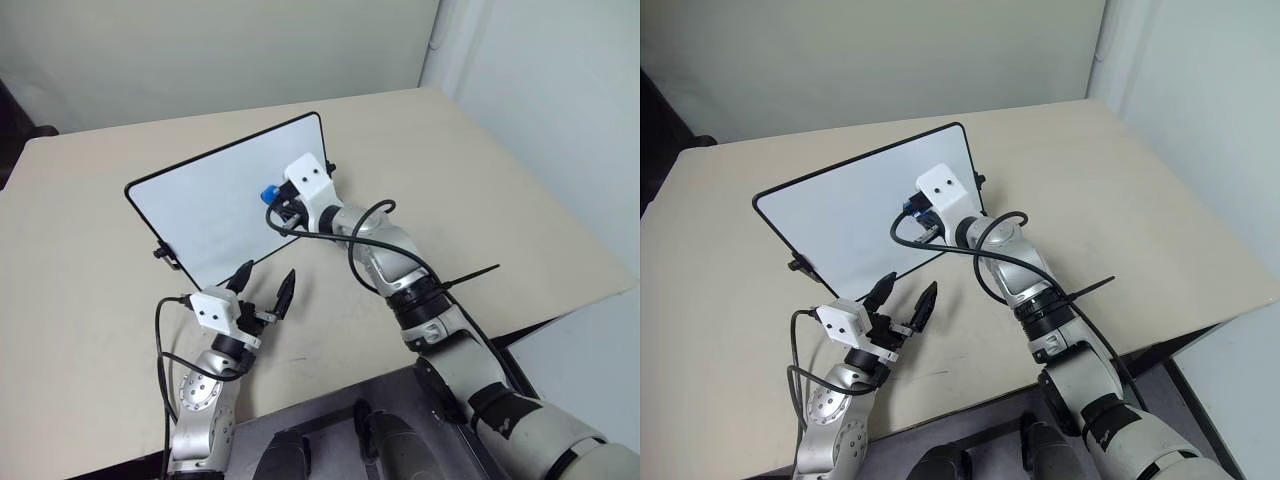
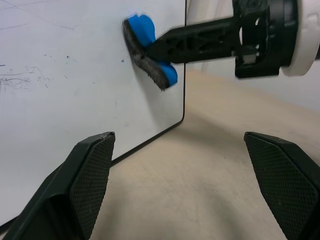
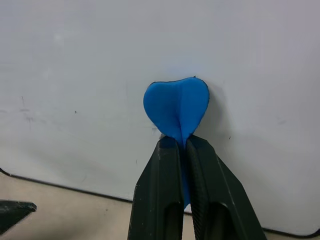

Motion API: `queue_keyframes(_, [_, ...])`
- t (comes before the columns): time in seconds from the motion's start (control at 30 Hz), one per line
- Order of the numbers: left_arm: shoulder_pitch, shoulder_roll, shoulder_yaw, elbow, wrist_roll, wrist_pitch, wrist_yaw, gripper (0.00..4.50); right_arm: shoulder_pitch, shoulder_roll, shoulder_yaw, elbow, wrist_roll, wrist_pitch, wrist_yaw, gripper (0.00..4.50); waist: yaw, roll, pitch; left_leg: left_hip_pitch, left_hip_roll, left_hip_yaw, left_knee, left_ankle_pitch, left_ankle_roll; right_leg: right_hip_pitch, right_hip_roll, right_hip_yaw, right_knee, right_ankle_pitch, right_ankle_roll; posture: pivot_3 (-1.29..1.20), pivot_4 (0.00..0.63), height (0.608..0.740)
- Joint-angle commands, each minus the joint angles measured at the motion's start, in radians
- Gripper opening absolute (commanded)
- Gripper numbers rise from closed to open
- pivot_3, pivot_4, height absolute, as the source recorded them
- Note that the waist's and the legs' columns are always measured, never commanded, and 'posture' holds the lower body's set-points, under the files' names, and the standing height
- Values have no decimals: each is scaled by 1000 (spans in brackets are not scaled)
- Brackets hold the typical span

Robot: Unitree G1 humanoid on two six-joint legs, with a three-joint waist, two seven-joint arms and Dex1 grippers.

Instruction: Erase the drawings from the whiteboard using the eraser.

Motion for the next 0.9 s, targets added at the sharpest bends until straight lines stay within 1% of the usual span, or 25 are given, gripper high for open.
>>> queue_keyframes(0.03, [-1, -3, -2, -37, 0, -17, -1, 4500, -14, 12, 18, -41, 8, 4, 13, 11, 0, 0, 0, 0, 0, 0, 0, 0, 0, 0, 0, 0, 0, 0, 0, 0, 150, 740])
queue_keyframes(0.17, [2, -5, -5, -40, 2, -18, 0, 4500, 28, 23, 38, 18, 15, -6, 28, 11, 0, 0, 0, 0, 0, 0, 0, 0, 0, 0, 0, 0, 0, 0, 0, 0, 150, 740])
queue_keyframes(0.3, [1, -6, -6, -40, 2, -19, 0, 4500, 26, 29, 26, 143, -4, -89, -2, 11, 1, 0, 0, 0, 0, 0, 0, 0, 0, 0, 0, 0, 0, 0, 0, 0, 150, 740])
queue_keyframes(0.4, [3, -6, -4, -42, 4, -21, 2, 4500, 11, 27, 16, 184, -6, -119, -10, 11, 1, 0, 0, 0, 0, 0, 0, 0, 0, 1, 0, 0, 0, 0, 0, 0, 150, 740])
queue_keyframes(0.57, [3, -3, 2, -42, 0, -20, 2, 4500, -28, 13, -18, 169, 15, -127, -7, 11, 1, 0, 0, 0, 0, 0, 0, 2, 0, 1, 0, 0, 0, -1, 3, 0, 150, 740])
queue_keyframes(0.77, [-11, -2, 4, -23, -2, -23, -3, 4500, -78, -5, -71, 92, 40, -111, -10, 11, 0, 0, 0, 0, 0, 0, 0, 3, -1, 0, 0, 0, 0, -1, 5, 0, 150, 740])
queue_keyframes(0.9, [-23, -3, 2, -8, 0, -23, -8, 4500, -75, -23, -86, 73, 35, -110, -21, 11, 0, 0, 0, 0, 0, 0, 0, 3, -1, 0, 0, 0, 0, 0, 4, 0, 150, 740])
